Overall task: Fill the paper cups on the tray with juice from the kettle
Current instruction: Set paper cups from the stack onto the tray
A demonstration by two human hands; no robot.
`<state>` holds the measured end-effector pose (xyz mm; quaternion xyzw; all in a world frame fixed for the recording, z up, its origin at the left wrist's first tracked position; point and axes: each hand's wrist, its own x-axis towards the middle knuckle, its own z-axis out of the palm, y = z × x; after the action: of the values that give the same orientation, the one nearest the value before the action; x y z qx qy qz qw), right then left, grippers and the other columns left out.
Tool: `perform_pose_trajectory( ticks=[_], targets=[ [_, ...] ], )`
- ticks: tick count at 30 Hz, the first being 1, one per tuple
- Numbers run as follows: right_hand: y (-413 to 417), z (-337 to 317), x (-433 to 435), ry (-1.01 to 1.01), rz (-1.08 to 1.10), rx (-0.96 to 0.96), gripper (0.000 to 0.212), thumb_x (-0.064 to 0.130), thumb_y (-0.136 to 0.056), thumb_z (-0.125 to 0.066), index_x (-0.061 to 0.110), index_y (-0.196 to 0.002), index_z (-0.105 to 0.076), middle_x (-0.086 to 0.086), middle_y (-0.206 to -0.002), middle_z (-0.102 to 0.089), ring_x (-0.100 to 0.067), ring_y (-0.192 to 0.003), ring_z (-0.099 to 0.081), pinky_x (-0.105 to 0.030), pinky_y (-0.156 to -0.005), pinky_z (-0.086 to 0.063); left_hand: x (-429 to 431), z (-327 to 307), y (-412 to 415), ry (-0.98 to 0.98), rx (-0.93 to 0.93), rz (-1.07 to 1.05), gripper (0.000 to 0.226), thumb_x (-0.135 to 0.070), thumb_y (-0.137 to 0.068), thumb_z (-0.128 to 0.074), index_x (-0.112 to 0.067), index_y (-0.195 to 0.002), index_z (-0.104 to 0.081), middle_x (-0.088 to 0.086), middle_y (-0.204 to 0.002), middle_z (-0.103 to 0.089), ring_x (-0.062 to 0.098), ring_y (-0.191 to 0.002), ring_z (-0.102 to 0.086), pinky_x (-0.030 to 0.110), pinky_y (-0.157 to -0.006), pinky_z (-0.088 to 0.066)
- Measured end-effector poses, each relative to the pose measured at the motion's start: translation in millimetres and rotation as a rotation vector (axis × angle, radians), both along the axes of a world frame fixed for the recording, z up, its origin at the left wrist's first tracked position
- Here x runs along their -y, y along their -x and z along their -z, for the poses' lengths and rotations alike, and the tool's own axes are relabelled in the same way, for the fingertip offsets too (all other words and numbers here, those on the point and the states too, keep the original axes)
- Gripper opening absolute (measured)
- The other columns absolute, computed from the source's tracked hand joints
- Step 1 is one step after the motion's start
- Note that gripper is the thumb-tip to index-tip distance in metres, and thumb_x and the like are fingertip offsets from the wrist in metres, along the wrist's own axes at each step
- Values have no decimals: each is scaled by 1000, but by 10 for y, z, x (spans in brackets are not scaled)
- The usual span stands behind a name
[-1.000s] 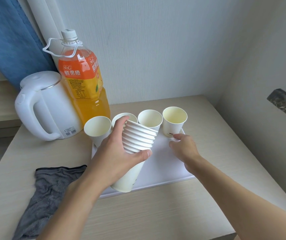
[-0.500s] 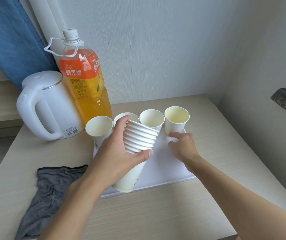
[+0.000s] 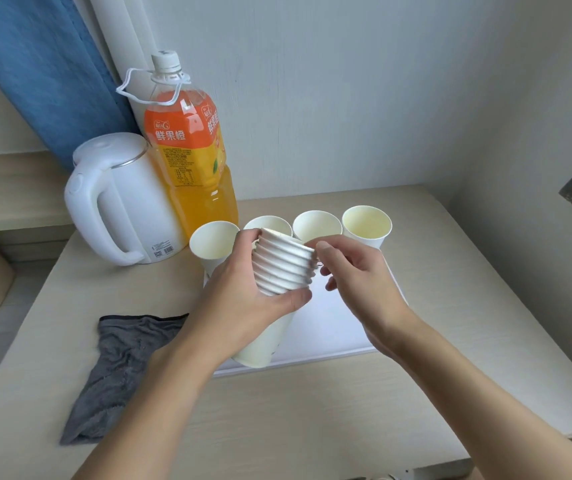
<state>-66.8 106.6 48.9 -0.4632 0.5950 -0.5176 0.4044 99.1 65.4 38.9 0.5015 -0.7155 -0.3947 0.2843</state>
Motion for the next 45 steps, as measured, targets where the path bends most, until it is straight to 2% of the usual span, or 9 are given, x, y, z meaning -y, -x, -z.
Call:
perform_pose_trajectory(
  ticks=[3, 8, 15, 19, 21, 25, 31, 39, 45],
  targets=[
    [9, 1, -29, 5, -104, -74, 21, 27, -99, -54, 18, -90, -72, 15, -79, -64, -1, -75, -54, -25, -76, -46, -24, 7, -97, 18, 19, 1, 86, -48, -66, -92, -41, -134, -41, -17, -115, -63, 5, -104, -63, 32, -85, -56],
    [-25, 31, -14, 74, -142, -58, 21, 25, -97, -56, 14, -85, -69, 20, -61, -57, 2, -60, -47, -9, -59, -37, -24, 5, -211, 2, -1, 25, 81, -50, -65, -91, -41, -131, -46, -16, -111, -66, 4, -99, -66, 33, -83, -58],
    [27, -43, 132, 213, 9, 85, 21, 32, -93, -58, 13, -88, -66, -13, -90, -66, -23, -87, -61, -34, -78, -50, -15, 5, -364, -74, 101, 69, 74, -49, -63, -87, -50, -122, -43, -22, -106, -65, 1, -95, -66, 42, -91, -58],
    [39, -13, 151, 231, 74, 13, 20, 36, -92, -60, 17, -89, -67, 3, -86, -67, -18, -84, -65, -49, -85, -56, 13, 1, -514, -82, 129, -35, 77, -50, -67, -91, -43, -126, -41, -21, -107, -62, 0, -97, -63, 34, -90, -56],
    [14, 59, 156, 222, 85, -101, 17, 36, -94, -61, 21, -88, -67, -6, -96, -63, -15, -83, -64, -53, -84, -54, 21, -23, -582, -78, 138, -79, 74, -45, -70, -91, -41, -124, -40, -22, -107, -60, -3, -96, -61, 29, -86, -54],
    [-22, 154, 178, 167, 90, -192, 12, 34, -94, -61, 25, -87, -66, -1, -109, -52, -16, -90, -63, -45, -84, -56, 40, -38, -706, -108, 156, -88, 73, -43, -70, -92, -38, -125, -44, -19, -108, -63, 2, -97, -64, 31, -86, -55],
    [-125, 334, 148, 6, -66, -466, 6, 28, -91, -65, 23, -88, -66, 5, -109, -49, 0, -85, -60, -7, -73, -46, 31, -84, -757, -123, 89, -173, 87, -63, -52, -84, -39, -126, -45, -19, -113, -64, 7, -104, -65, 42, -95, -57],
    [-305, 498, 118, 8, -195, -503, 7, 22, -91, -66, 18, -97, -68, 6, -110, -44, -5, -94, -59, -7, -79, -48, 42, -147, -776, -136, -18, -272, 76, -44, -69, -94, -37, -125, -43, -20, -112, -59, 6, -105, -63, 35, -91, -55],
    [-337, 563, 94, -22, -288, -463, 63, 35, -86, -71, 31, -140, -38, 11, -124, -44, -5, -109, -54, -21, -90, -50, 73, -162, -794, -102, -74, -349, 81, -47, -69, -93, -31, -132, -45, -21, -113, -58, 10, -106, -64, 42, -96, -56]
  ],
)
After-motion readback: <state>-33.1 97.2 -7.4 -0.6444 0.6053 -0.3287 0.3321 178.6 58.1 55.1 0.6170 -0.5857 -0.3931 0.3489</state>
